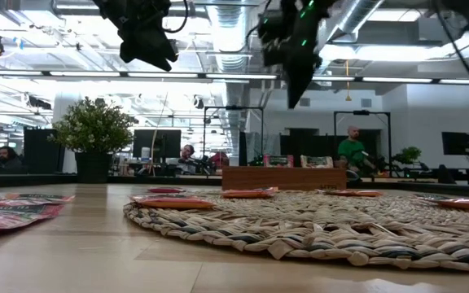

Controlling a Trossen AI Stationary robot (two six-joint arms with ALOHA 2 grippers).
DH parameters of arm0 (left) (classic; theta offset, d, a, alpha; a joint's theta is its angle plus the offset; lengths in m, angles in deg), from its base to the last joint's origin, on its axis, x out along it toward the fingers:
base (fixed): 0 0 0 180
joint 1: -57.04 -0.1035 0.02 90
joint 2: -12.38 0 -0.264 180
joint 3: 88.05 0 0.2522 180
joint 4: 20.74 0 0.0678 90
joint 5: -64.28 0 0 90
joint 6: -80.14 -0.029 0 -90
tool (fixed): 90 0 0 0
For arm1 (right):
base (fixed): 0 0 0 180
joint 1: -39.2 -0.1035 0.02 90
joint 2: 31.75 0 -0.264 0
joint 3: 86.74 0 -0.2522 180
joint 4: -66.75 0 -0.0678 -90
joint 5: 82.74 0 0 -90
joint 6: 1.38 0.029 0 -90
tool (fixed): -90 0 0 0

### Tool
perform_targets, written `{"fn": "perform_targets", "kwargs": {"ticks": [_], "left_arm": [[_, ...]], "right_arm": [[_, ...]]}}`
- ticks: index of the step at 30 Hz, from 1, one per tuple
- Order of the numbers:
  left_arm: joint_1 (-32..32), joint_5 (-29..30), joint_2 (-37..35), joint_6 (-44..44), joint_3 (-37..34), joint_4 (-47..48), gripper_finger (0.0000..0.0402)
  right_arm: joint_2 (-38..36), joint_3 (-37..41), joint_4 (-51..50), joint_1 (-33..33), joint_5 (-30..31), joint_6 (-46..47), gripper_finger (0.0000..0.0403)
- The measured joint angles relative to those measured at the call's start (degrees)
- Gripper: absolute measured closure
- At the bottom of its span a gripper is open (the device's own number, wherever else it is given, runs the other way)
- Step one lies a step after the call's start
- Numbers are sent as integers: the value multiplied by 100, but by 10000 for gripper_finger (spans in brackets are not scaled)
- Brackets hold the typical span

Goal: Pick & Place Tea
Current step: Put the red tea bag into the middle section of the wooden organizer

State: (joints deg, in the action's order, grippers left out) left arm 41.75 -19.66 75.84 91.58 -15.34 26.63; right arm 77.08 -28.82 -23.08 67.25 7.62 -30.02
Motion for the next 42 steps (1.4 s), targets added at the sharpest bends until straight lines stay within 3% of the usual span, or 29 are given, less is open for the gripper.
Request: {"fn": "perform_targets", "kwargs": {"ticks": [9, 19, 24, 30, 36, 42], "left_arm": [[-25, 20, 173, -304, -4, -73, 220], [-44, -4, 928, -304, 1, -116, 220], [-44, -2, 1226, -304, 1, -120, 220], [-44, 19, 1316, -304, 0, -138, 220], [-44, 22, 1316, -299, 0, -127, 220], [-44, 20, 1313, -281, 0, -127, 220]], "right_arm": [[-1376, 320, -970, 96, -1010, 858, 328], [-3597, 2581, -747, -281, -1499, 2392, 328], [-4603, 3932, -293, -1430, -1556, 3946, 328], [-5272, 5429, 1025, -3215, -1394, 6051, 328], [-5177, 6353, 1923, -4739, -1086, 7564, 328], [-4649, 6640, 2173, -5840, -922, 8366, 328]]}}
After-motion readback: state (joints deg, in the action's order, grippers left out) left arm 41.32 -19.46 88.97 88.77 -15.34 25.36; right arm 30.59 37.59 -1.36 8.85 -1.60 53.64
